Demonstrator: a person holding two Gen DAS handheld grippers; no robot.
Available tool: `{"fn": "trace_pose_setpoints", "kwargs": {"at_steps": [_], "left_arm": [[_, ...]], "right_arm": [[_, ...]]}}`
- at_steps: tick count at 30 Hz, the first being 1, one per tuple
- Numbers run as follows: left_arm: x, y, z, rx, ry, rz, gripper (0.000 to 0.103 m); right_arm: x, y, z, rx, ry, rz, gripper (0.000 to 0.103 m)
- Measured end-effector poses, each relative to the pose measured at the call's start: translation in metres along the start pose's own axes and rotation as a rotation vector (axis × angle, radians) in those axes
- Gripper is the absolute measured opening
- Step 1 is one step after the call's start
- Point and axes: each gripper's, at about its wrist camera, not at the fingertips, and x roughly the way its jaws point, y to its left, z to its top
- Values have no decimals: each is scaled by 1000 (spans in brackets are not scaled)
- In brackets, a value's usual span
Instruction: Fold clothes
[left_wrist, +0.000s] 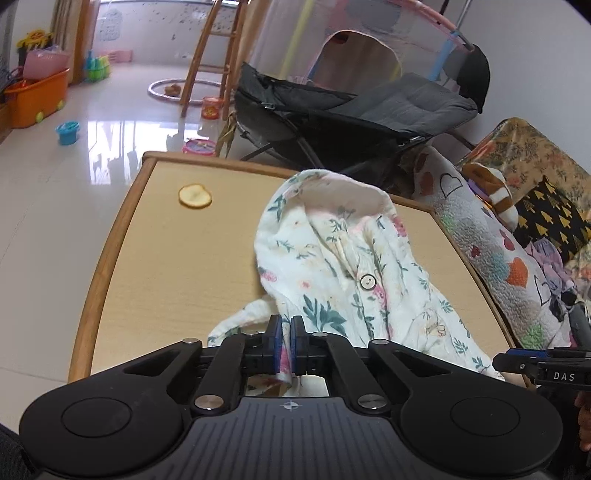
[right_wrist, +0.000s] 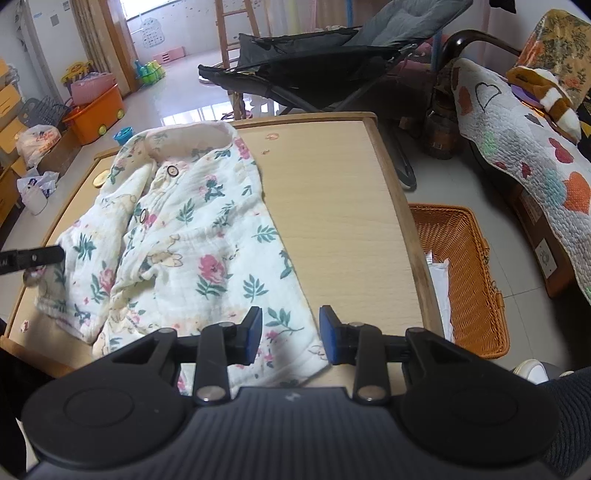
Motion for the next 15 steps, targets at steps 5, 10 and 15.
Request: {"fn": "trace_pose_setpoints", "kwargs": {"at_steps": [5, 10, 15], "left_arm": [[-7, 4, 7, -12, -20, -16, 4], [-16, 8, 13, -14, -38, -20, 4], [-27, 13, 22, -22, -63, -7, 4]], "right_arm": [[1, 1, 0, -7, 11, 4, 34], [2, -2, -1, 7, 18, 6, 34], [2, -3, -1, 12, 20, 11, 34]]}}
